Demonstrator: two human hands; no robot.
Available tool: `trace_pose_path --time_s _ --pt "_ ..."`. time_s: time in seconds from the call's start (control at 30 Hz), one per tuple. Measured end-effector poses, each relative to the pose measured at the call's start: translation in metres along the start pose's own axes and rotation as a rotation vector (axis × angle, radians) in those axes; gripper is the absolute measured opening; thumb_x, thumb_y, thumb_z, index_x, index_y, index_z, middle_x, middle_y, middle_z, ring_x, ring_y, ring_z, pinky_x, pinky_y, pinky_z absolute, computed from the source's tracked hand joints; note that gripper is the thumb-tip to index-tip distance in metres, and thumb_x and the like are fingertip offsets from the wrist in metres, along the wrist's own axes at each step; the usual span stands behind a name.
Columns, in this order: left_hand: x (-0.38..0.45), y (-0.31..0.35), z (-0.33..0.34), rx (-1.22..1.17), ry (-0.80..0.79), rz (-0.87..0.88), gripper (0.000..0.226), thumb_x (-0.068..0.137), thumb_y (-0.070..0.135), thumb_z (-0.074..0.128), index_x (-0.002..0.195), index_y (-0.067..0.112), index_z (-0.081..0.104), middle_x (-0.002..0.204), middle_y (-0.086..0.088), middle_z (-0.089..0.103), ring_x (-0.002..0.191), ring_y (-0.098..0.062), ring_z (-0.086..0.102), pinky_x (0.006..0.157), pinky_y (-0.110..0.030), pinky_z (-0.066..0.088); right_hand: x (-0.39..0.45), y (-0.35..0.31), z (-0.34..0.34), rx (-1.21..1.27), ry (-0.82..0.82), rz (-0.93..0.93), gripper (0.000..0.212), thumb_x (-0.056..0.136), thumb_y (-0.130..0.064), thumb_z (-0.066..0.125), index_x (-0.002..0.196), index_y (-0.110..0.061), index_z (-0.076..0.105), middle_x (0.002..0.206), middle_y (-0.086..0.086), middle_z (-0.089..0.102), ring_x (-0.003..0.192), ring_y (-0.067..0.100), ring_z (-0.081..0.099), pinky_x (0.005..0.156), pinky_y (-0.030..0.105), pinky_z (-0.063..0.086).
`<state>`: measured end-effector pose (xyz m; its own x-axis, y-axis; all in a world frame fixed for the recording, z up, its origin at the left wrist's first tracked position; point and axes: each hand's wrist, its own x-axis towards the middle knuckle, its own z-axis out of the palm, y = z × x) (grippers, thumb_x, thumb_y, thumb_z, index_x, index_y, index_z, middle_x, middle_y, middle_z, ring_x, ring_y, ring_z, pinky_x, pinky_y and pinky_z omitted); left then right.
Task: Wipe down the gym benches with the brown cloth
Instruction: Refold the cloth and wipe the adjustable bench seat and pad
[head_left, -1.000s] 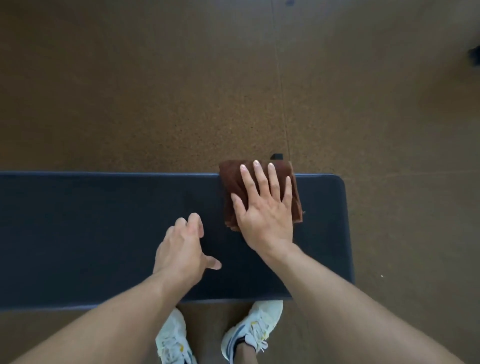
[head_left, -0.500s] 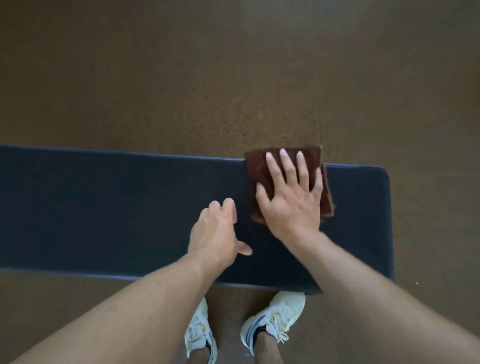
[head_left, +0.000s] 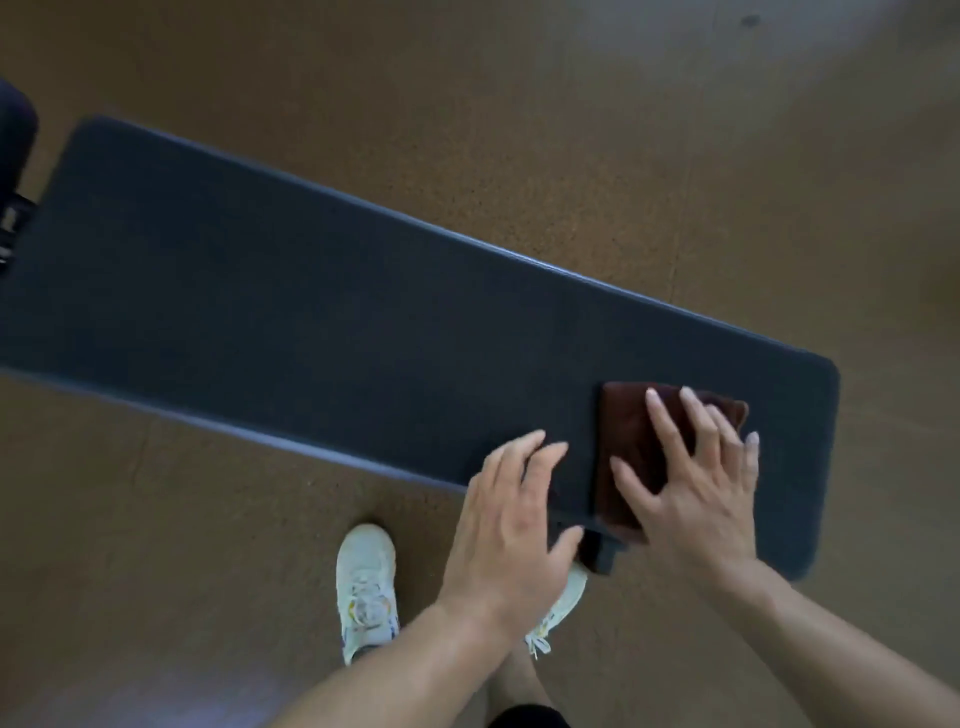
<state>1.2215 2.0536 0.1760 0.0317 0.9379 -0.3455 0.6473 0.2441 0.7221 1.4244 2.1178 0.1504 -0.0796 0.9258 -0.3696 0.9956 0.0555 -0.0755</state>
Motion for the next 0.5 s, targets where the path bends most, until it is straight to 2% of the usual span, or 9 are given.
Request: trace_pose_path --time_s 0.07,0.13,0.17,0.2,0.27,0.33,0.4,0.5 --pt "-0.044 -0.033 -0.002 -0.041 0.12 -0.03 0.069 0.085 0.03 0.074 0.145 0.028 0.039 0.151 0.011 0.039 0.143 -0.01 0.034 0.12 -0.032 0.03 0.037 -0.032 -0.004 0.082 0.019 0.168 0.084 0.088 -0.072 0.03 0.165 -0.042 0.014 0.175 -0.003 0.005 0.161 0.024 -0.001 0.128 0.063 0.0" --pt "-0.072 -0.063 -0.012 -0.065 0.253 -0.069 0.064 0.084 0.026 0.074 0.141 0.021 0.046 0.148 0.008 0.045 0.14 -0.012 0.041 0.121 -0.025 0.024 0.072 -0.081 -0.003 0.14 0.095 0.29 0.082 0.093 -0.071 0.029 0.166 -0.041 0.007 0.176 -0.003 -0.002 0.162 0.024 -0.009 0.127 0.062 -0.002" --pt "-0.079 -0.075 -0.019 -0.074 0.315 -0.085 0.058 0.086 0.027 0.07 0.139 0.018 0.049 0.146 0.005 0.048 0.138 -0.014 0.043 0.121 -0.023 0.021 0.084 -0.111 -0.001 0.159 0.114 0.283 0.081 0.095 -0.069 0.032 0.166 -0.04 0.008 0.177 -0.003 -0.003 0.162 0.024 -0.01 0.127 0.061 -0.003" --pt "-0.083 -0.083 -0.026 -0.078 0.366 -0.101 0.053 0.088 0.029 0.064 0.138 0.016 0.051 0.144 0.003 0.05 0.137 -0.015 0.044 0.12 -0.021 0.021 0.09 -0.144 0.002 0.168 0.13 0.22 0.08 0.096 -0.068 0.036 0.166 -0.039 0.01 0.177 -0.002 -0.001 0.162 0.024 -0.01 0.128 0.059 -0.004" --pt "-0.083 -0.093 -0.039 -0.074 0.436 -0.149 0.048 0.091 0.027 0.056 0.137 0.014 0.051 0.143 0.0 0.051 0.135 -0.018 0.044 0.118 -0.023 0.024 0.081 -0.209 0.011 0.165 0.166 -0.043 0.079 0.095 -0.066 0.043 0.165 -0.039 0.02 0.176 -0.002 0.006 0.163 0.024 -0.004 0.129 0.056 -0.003" --pt "-0.075 -0.095 -0.056 -0.073 0.49 -0.196 0.048 0.09 0.013 0.059 0.138 0.012 0.051 0.143 -0.002 0.051 0.135 -0.018 0.044 0.117 -0.022 0.024 0.056 -0.255 0.024 0.141 0.154 -0.334 0.075 0.095 -0.061 0.047 0.164 -0.037 0.027 0.176 -0.001 0.013 0.163 0.025 0.001 0.13 0.055 0.001" --pt "-0.064 -0.096 -0.071 -0.066 0.487 -0.213 0.054 0.086 -0.004 0.062 0.137 0.011 0.051 0.141 -0.004 0.052 0.133 -0.018 0.044 0.116 -0.018 0.023 0.035 -0.263 0.032 0.124 0.11 -0.489 0.069 0.1 -0.054 0.045 0.164 -0.035 0.028 0.175 0.0 0.015 0.163 0.024 0.002 0.13 0.054 0.003" --pt "-0.048 -0.093 -0.091 -0.003 0.407 -0.161 0.063 0.08 -0.006 0.069 0.137 0.012 0.05 0.142 -0.004 0.051 0.134 -0.02 0.045 0.118 -0.023 0.024 0.024 -0.22 0.031 0.108 0.092 -0.541 0.063 0.104 -0.049 0.043 0.164 -0.035 0.028 0.175 -0.003 0.016 0.163 0.021 0.002 0.131 0.05 0.004"
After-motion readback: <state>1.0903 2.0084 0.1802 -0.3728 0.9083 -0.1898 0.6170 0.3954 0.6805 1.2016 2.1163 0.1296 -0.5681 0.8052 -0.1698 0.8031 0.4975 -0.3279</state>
